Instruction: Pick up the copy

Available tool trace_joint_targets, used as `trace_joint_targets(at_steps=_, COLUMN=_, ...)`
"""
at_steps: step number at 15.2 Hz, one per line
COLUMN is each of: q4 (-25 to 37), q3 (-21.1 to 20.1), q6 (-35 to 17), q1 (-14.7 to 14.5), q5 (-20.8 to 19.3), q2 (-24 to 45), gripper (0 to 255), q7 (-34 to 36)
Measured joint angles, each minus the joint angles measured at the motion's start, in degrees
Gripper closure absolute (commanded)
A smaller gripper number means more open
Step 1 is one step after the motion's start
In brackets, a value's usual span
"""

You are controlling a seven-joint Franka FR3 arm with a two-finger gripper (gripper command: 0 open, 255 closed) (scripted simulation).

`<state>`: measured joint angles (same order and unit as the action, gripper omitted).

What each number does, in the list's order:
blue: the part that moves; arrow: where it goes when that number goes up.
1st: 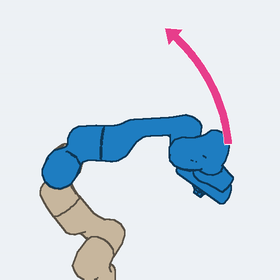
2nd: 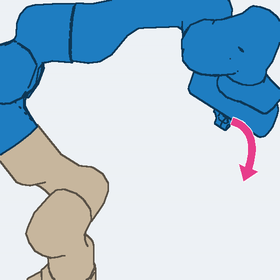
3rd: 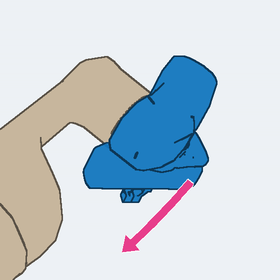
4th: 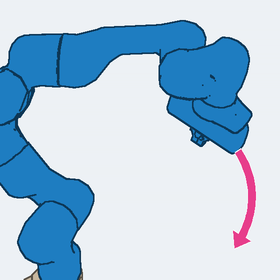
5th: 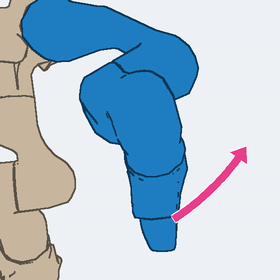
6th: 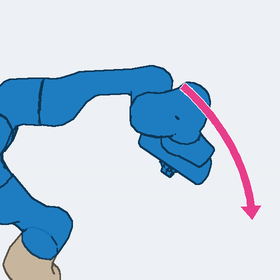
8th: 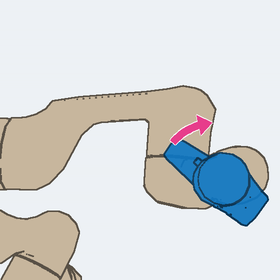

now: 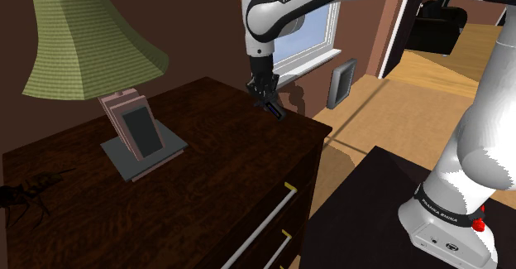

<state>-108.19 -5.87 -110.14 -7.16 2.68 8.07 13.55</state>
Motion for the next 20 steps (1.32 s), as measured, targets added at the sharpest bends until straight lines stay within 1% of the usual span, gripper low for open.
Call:
trace_joint_targets(at_steps=7, q4=0.08, q3=-0.01, q6=0.28, q1=0.0, q5=0.02, q2=-0.2, gripper=255, q7=0.01)
trace_joint_targets(at_steps=20, q4=7.34, q3=0.02, q6=9.47, q1=0.09, q5=0.09, q2=-2.11, gripper=255, q7=0.32)
